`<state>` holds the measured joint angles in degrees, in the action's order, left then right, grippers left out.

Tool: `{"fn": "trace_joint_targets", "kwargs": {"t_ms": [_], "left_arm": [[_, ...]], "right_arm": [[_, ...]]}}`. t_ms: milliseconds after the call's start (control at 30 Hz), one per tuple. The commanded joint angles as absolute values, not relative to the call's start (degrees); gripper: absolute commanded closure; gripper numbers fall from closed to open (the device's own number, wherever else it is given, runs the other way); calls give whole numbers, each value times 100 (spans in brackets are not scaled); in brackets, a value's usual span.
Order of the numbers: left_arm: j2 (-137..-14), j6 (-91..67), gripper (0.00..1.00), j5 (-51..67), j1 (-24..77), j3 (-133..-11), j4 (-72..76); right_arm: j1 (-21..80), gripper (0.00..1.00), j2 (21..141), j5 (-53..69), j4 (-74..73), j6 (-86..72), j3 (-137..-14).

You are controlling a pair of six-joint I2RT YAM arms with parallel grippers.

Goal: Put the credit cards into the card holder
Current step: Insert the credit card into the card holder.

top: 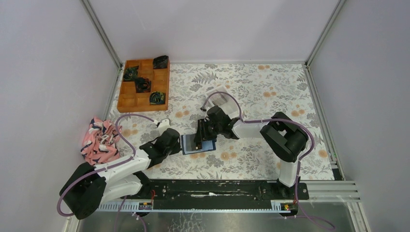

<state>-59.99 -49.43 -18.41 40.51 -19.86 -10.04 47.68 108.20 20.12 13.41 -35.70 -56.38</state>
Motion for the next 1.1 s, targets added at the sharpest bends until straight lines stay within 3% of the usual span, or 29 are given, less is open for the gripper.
{"fn": "trace_joint_targets", "kwargs": {"t_ms": [0, 1067], "left_arm": [[-6152, -4942, 98, -1791, 4087, -1946, -714], [-6843, -4948, 100, -1635, 4257, -2081, -202]], "right_arm": [[4838, 56, 10474, 1671, 911, -3227, -5916], [5140, 48, 10674, 14, -751, -2302, -6745]]}}
